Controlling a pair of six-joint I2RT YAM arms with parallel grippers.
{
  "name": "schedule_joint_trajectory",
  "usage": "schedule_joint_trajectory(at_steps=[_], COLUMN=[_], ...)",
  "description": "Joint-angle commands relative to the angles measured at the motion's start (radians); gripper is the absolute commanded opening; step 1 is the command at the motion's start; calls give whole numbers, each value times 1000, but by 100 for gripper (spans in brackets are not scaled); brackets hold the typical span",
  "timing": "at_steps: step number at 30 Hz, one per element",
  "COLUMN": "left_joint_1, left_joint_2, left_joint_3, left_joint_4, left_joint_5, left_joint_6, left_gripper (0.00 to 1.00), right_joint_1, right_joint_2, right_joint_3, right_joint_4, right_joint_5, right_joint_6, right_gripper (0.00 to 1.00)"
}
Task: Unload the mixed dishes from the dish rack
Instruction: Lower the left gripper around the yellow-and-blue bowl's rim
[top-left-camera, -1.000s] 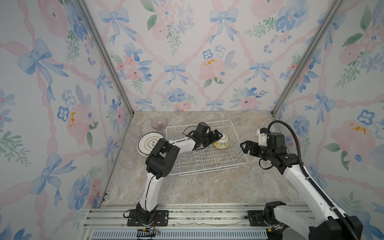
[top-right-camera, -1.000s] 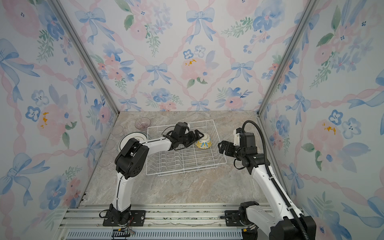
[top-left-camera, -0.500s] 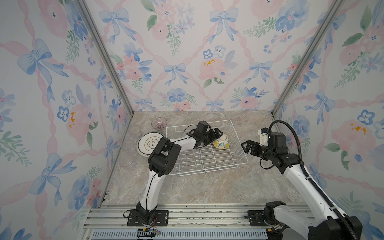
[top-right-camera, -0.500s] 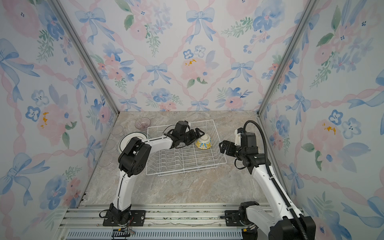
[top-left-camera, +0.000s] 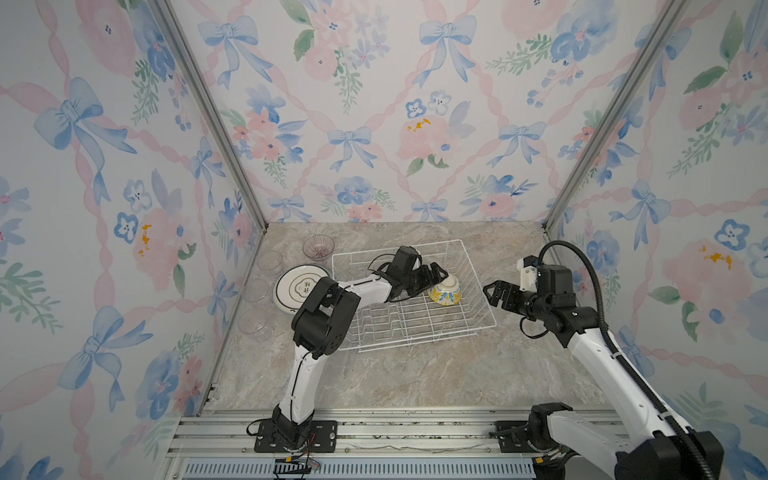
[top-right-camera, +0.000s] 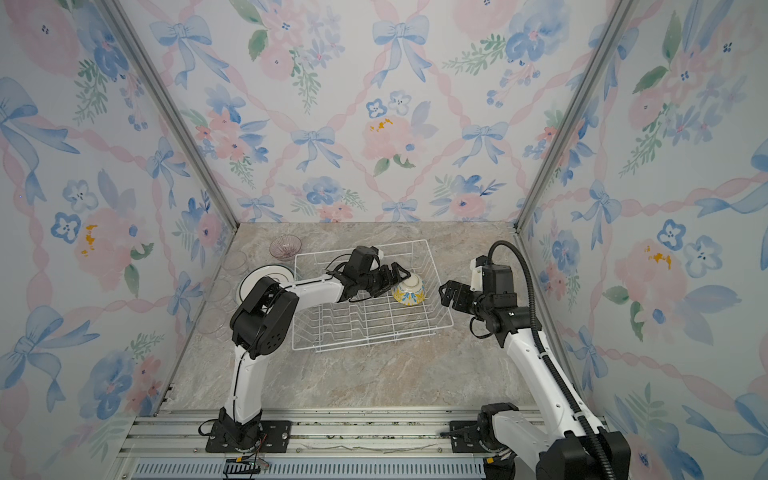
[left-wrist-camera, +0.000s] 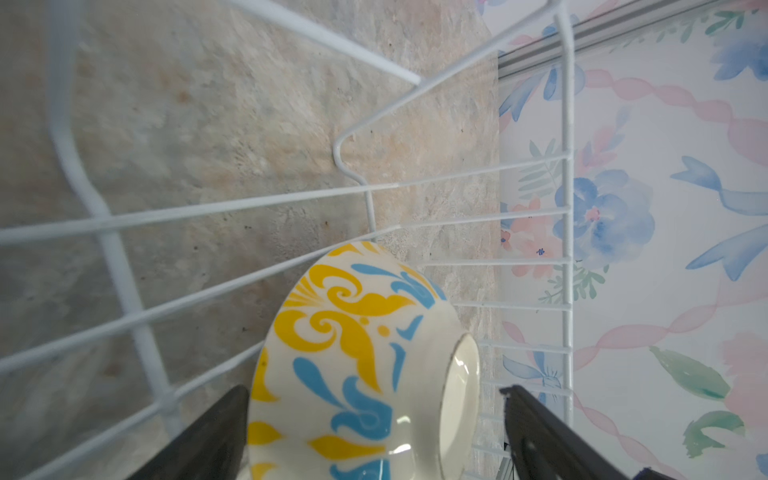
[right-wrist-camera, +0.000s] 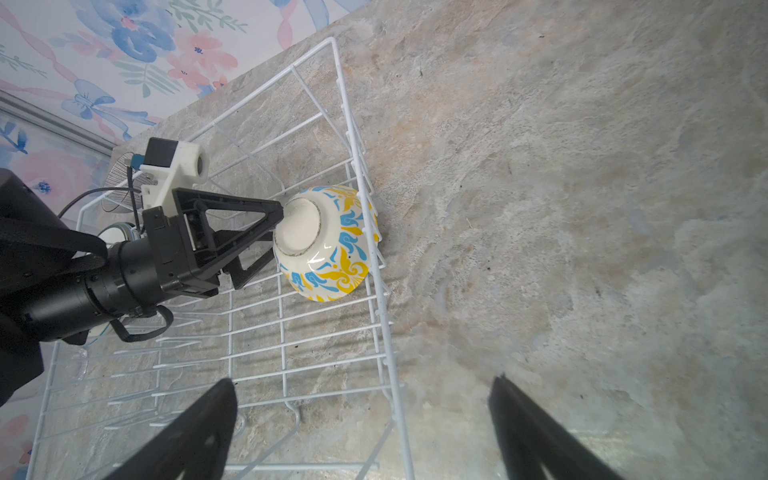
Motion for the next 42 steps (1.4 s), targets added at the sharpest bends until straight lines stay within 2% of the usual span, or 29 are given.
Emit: schedule_joint_trajectory(at_steps=[1, 12, 19, 28, 42], left_joint_1=[-14, -38, -62, -76, -101], left_joint_2=[-37, -83, -128, -102, -10], left_joint_3=[-41, -110, -193, -202, -126], left_joint_4=[-72, -70, 28, 37, 37], left_joint_5=[37, 30, 32, 33, 41], left_joint_6=[25, -7, -85, -105, -134], left_gripper=[96, 93, 86, 87, 88], right_joint_1=[-10, -11, -12, -13, -13], right_joint_2=[8, -12, -14, -19, -28], right_joint_3=[-1, -6, -11, -9, -14], right_joint_4=[-3, -12, -14, -17, -19], right_joint_5=[-8, -4, -2, -7, -3], right_joint_6=[-2, -2, -2, 0, -4], right_gripper=[97, 97, 97, 97, 97])
